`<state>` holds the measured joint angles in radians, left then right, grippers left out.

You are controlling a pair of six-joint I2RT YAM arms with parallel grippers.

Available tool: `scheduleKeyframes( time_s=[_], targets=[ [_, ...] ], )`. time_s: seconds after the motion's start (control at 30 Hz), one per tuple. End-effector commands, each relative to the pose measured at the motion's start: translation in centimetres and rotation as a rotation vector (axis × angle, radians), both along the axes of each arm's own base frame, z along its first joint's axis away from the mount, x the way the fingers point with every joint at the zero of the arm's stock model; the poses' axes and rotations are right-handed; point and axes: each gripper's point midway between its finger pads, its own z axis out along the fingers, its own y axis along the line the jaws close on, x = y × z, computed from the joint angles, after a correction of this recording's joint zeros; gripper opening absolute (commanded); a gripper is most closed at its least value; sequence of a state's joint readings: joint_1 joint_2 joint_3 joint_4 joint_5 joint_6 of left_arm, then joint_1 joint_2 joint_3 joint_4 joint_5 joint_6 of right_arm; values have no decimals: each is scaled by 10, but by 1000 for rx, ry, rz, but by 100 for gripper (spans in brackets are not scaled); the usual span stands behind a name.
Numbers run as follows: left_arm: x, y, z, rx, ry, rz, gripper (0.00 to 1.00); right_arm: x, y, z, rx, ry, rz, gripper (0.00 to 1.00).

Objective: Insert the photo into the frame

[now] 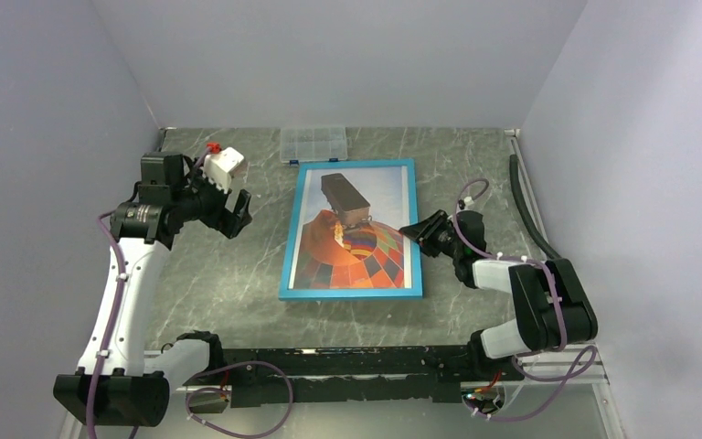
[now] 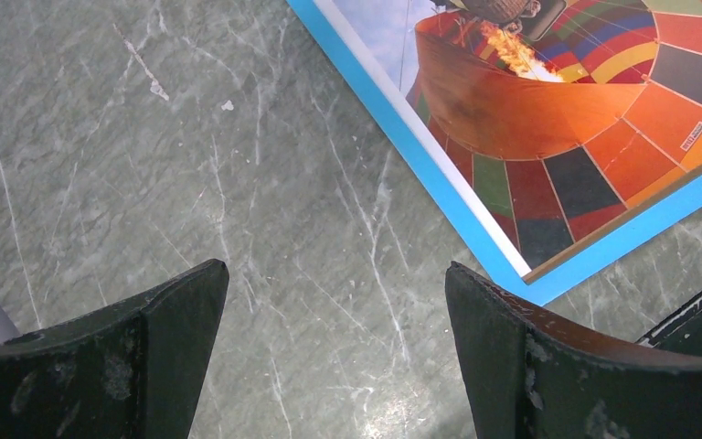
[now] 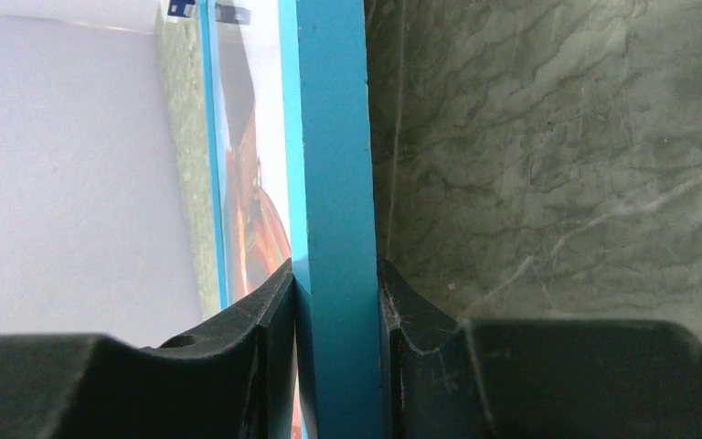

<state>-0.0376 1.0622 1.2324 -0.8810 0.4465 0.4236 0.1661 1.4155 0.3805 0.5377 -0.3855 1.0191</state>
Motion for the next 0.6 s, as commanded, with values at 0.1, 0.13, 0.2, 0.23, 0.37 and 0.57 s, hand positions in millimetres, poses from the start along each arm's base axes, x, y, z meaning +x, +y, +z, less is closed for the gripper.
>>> scheduleKeyframes(
  time_s=[0.1, 0.13, 0.2, 0.23, 0.37, 0.57],
  targets=[
    [-2, -4, 0, -32, 6, -22, 94, -17, 1, -37, -63, 79, 56, 13],
    [-2, -4, -1, -36, 12, -22, 94, -17, 3, -38, -64, 76, 67, 14],
    [-1, -5, -2, -43, 22, -15, 94, -18, 5, -43, -79, 85, 85, 20],
    [-1, -5, -3, -47, 29, -13, 94, -19, 5, -45, -90, 91, 95, 85],
    [-3, -5, -9, -50, 51, -7, 94, -20, 2, -49, -145, 94, 113, 100],
    [2, -2, -18, -66, 109, 36, 94, -18, -9, -41, -236, 98, 104, 100]
  ],
)
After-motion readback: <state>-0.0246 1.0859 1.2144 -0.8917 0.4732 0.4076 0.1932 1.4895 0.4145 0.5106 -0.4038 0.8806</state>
